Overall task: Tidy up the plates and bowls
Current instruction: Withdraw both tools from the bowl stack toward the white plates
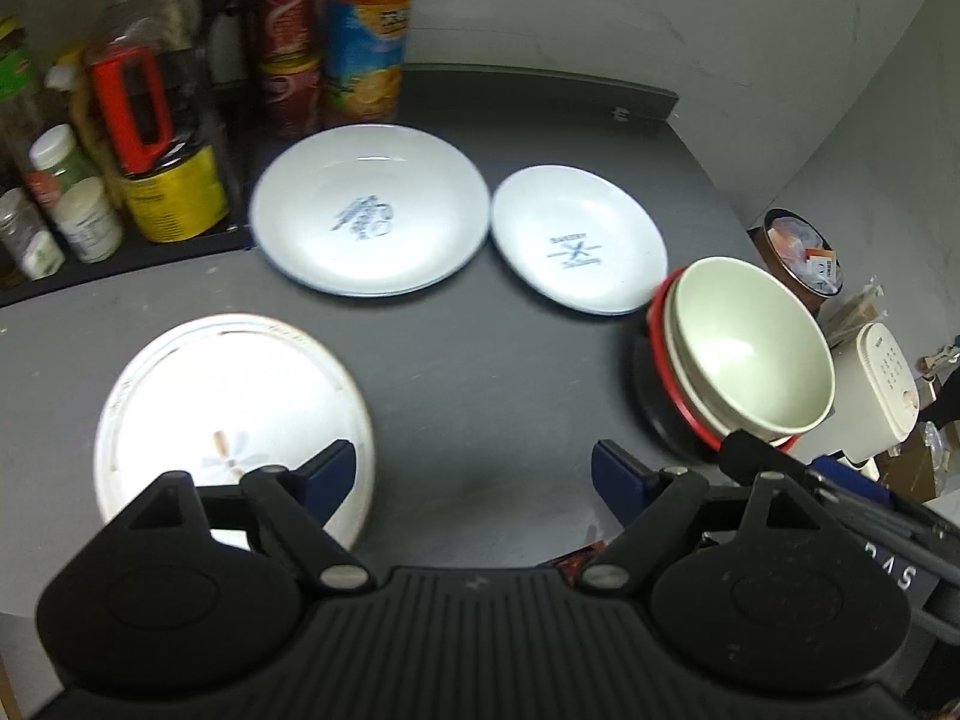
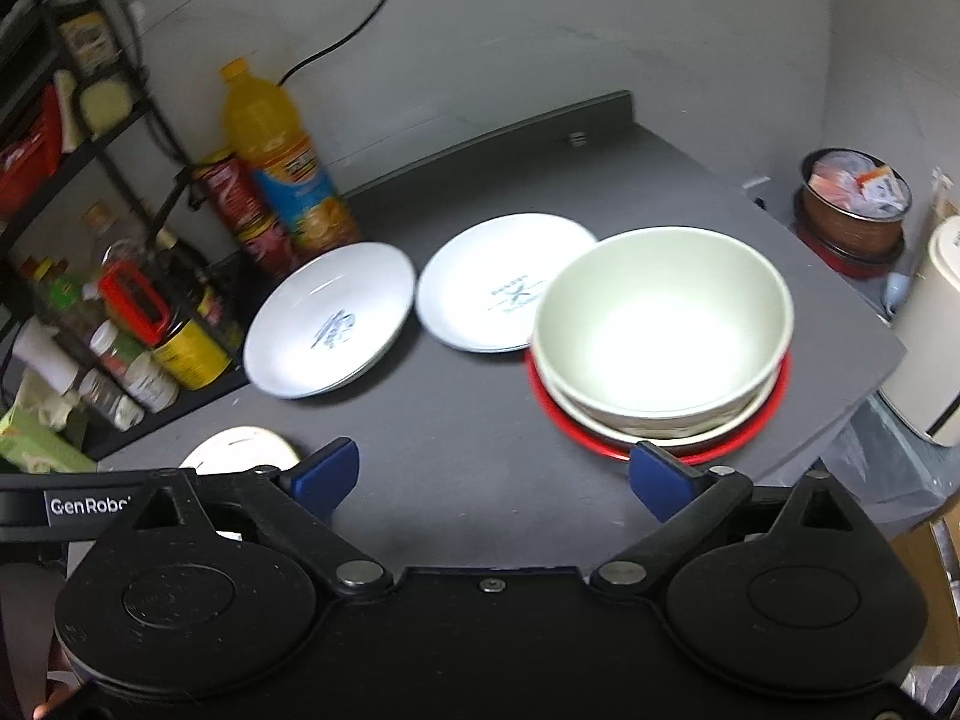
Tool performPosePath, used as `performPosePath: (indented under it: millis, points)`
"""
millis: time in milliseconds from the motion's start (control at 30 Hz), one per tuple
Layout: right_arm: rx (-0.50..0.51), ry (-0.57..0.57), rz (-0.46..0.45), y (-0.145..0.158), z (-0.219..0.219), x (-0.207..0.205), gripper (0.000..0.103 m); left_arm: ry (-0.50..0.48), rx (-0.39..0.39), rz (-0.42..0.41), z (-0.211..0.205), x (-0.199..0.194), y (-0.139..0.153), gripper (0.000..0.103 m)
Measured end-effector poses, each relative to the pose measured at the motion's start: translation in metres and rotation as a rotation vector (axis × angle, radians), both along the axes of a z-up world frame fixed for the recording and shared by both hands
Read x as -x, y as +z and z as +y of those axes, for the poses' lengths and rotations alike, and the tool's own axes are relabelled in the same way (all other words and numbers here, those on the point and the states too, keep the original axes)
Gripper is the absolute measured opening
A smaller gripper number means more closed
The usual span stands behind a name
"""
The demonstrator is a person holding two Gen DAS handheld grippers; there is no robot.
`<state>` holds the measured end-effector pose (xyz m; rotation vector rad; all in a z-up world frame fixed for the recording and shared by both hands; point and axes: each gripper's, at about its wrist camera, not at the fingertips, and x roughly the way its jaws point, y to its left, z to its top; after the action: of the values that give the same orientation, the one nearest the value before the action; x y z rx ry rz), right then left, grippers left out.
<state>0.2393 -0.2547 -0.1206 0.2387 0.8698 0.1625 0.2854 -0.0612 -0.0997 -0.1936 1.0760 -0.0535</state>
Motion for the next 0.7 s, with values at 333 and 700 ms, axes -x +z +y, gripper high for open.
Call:
performPosePath:
  millis: [333, 700]
  points:
    - [0.029, 0.108, -0.008, 0.008, 0.034, 0.001, 0.103, 0.080, -0.001, -0.007, 0.041, 0.020, 0.000, 0.085]
    - [0.047, 0.202, 0.001, 0.010, 0.059, -0.008, 0.103, 0.164, 0.002, 0.006, 0.082, 0.033, -0.009, 0.085]
